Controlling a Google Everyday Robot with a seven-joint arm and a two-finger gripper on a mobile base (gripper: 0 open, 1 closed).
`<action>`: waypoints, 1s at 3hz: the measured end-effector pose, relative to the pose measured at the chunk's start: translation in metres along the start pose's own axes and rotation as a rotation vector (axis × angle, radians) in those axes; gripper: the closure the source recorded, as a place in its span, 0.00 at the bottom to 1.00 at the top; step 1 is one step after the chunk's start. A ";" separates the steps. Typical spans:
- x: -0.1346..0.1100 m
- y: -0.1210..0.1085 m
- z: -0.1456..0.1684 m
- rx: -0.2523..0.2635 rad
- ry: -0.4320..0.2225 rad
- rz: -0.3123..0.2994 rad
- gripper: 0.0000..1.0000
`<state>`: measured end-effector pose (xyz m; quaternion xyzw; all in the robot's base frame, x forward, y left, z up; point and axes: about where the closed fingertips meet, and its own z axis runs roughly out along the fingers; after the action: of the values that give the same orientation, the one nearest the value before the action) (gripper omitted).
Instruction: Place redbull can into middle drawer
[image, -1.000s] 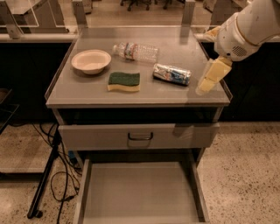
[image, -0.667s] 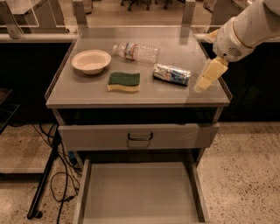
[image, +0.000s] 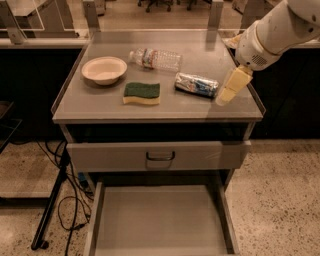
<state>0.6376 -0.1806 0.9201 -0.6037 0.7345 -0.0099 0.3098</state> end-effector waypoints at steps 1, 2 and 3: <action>-0.007 -0.013 0.023 -0.005 -0.001 -0.003 0.00; -0.011 -0.029 0.046 -0.011 -0.018 0.012 0.00; -0.007 -0.043 0.064 -0.026 -0.041 0.047 0.00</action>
Offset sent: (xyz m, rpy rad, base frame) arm 0.0794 0.0221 -0.0293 0.0527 0.0096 -0.0077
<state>0.7062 -0.1626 0.8884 -0.5903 0.7421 0.0193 0.3171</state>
